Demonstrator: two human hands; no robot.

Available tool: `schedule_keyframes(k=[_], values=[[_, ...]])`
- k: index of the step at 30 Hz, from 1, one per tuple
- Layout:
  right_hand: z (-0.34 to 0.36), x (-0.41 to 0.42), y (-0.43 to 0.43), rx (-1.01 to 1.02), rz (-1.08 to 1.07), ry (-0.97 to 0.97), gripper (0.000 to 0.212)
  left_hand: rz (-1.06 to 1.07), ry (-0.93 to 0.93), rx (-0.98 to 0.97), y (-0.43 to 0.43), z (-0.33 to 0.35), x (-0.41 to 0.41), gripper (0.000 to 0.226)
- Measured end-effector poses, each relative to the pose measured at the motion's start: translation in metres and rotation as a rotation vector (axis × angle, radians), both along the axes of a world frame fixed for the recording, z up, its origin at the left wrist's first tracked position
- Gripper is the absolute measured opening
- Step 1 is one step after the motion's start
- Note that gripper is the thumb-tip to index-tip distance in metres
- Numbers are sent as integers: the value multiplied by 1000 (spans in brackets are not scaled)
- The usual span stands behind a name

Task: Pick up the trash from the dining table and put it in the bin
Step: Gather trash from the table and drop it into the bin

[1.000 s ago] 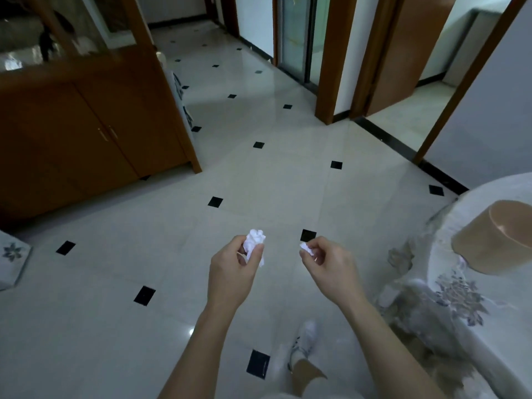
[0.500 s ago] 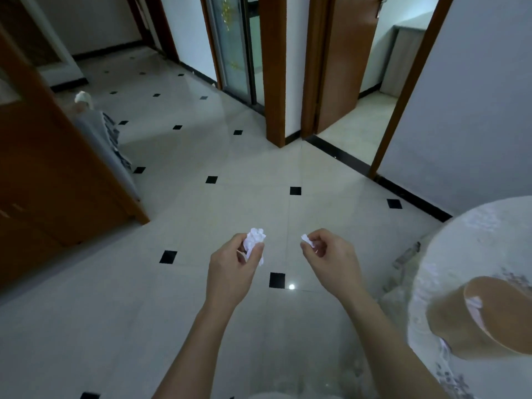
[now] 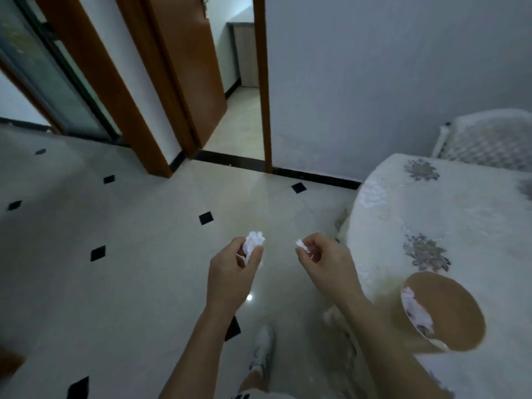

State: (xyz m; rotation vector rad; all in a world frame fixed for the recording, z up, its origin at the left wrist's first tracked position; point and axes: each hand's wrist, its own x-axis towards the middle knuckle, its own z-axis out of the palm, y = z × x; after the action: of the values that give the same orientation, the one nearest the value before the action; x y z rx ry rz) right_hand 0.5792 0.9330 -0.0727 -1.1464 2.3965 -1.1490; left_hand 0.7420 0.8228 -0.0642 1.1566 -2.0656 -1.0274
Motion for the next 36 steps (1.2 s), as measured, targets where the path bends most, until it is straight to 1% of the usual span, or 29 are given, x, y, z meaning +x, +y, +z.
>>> schedule_keyframes(k=[5,9,11,14,16,18,19,21,23,26,28,31,36], values=[[3,-65,0,8,-343,-1,18,-328,-3,-41,-57,9,-112,17],[12,-99,20,4,-620,-3,10,-573,-2,-87,-74,14,-187,17],[14,-104,37,5,-761,-8,10,-697,20,-53,-71,12,-218,20],[17,-98,69,18,-950,-18,14,-948,53,-35,-45,11,-252,25],[19,-91,90,44,-1058,-14,14,-1096,80,-33,-20,13,-266,20],[23,-85,109,33,-1140,6,11,-1198,128,-31,6,15,-276,11],[24,-81,118,27,-1170,16,9,-1237,147,-40,17,13,-280,8],[25,-73,136,40,-1221,29,6,-1306,146,-56,38,9,-284,14],[24,-62,152,44,-1279,38,8,-1364,131,-67,55,4,-284,21],[20,-49,171,15,-1333,41,10,-1419,120,-137,74,1,-280,21],[17,-43,180,12,-1339,29,10,-1427,106,-184,83,-2,-277,23],[14,-36,187,11,-1319,17,6,-1431,82,-320,92,-7,-272,24],[14,-35,183,85,-1247,58,13,-1414,67,-455,100,-9,-265,27]])
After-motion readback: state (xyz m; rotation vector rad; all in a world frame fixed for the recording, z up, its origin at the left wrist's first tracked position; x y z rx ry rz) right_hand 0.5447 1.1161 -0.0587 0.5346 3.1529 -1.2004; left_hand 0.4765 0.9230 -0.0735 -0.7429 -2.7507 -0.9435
